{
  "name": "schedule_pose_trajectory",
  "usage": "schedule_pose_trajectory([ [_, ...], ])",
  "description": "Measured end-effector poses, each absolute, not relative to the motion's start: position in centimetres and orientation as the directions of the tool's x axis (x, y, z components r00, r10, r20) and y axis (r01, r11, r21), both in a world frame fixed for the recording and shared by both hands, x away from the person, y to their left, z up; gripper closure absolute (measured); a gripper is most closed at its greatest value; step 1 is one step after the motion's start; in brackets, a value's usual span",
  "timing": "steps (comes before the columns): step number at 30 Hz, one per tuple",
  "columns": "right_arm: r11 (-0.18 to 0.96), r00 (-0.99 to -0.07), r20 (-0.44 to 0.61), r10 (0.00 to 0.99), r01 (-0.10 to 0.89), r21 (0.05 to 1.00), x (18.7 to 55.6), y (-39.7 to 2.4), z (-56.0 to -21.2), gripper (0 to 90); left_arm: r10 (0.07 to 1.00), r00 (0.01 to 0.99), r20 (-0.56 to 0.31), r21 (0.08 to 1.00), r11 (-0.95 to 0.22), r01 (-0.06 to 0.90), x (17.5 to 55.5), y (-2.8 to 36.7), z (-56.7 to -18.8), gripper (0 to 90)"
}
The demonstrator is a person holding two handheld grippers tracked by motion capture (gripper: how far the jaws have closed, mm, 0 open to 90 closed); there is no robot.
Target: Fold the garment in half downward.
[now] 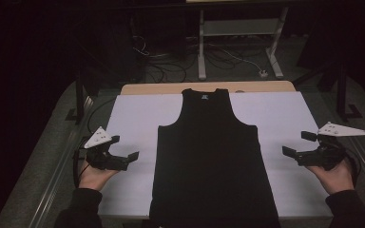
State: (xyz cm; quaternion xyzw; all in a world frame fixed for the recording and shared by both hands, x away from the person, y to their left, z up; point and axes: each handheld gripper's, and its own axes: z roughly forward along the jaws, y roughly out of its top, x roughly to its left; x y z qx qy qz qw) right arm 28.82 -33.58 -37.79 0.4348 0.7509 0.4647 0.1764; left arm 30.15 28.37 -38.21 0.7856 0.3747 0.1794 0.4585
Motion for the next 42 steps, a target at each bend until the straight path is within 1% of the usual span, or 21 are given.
schedule_pose_trajectory([
  [6, 0.178, -0.554, 0.147, 0.820, 0.490, 0.853, 29.6, -33.9, -37.1, 0.0, 0.743, 0.667, -0.047, 0.854, -0.317, 0.414, 31.0, 28.0, -37.3, 0.0],
  [16, 0.177, -0.550, 0.156, 0.821, 0.504, 0.845, 31.2, -34.2, -36.1, 0.0, 0.728, 0.681, -0.073, 0.837, -0.327, 0.439, 32.4, 27.7, -37.2, 0.0],
  [24, 0.190, -0.557, 0.146, 0.817, 0.500, 0.845, 32.1, -34.0, -34.8, 0.0, 0.721, 0.690, -0.066, 0.828, -0.346, 0.441, 33.5, 27.4, -36.7, 0.0],
  [32, 0.193, -0.555, 0.150, 0.819, 0.511, 0.838, 33.2, -34.0, -34.4, 0.0, 0.717, 0.695, -0.048, 0.819, -0.369, 0.438, 35.1, 26.9, -36.0, 0.0],
  [42, 0.173, -0.542, 0.168, 0.824, 0.522, 0.835, 34.7, -34.1, -34.2, 0.0, 0.715, 0.697, -0.057, 0.816, -0.369, 0.445, 36.2, 26.6, -35.8, 0.0],
])
